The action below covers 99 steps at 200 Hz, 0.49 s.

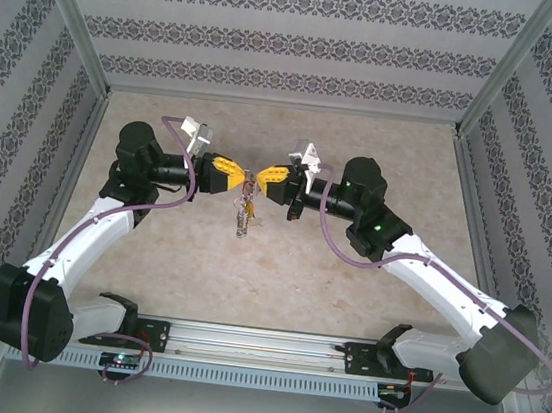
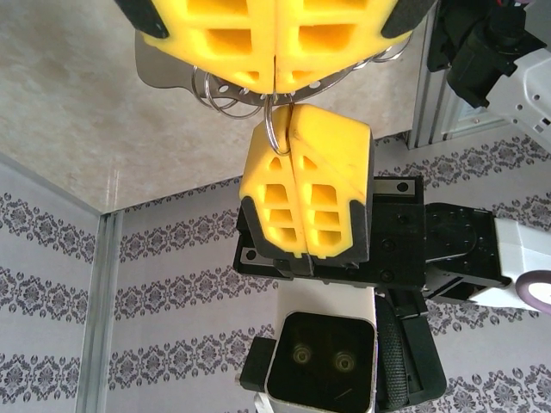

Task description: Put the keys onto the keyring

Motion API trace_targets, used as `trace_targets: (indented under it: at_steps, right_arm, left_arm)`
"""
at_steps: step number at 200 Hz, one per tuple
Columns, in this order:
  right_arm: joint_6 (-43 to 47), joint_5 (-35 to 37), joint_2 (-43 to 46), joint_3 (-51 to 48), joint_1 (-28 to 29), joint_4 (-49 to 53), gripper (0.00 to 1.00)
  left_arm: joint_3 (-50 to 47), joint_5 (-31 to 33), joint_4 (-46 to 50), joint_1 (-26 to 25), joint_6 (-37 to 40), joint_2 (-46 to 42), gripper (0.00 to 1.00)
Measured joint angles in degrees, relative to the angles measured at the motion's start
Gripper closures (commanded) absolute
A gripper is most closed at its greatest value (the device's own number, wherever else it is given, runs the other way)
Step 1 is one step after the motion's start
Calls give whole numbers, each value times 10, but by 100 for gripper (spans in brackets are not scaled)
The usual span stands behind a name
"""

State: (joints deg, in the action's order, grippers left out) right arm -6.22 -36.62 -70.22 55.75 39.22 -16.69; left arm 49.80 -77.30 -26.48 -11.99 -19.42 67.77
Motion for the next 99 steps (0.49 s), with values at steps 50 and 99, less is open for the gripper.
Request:
trace_targets:
  at_steps: [50,99]
  right_arm:
    - [0,-3,-1,0,0,-6,100]
    - [0,-3,-1,0,0,-7,100]
  left_arm:
    - [0,0,1,0,0,0,100]
    - [0,0,2,0,0,0,100]
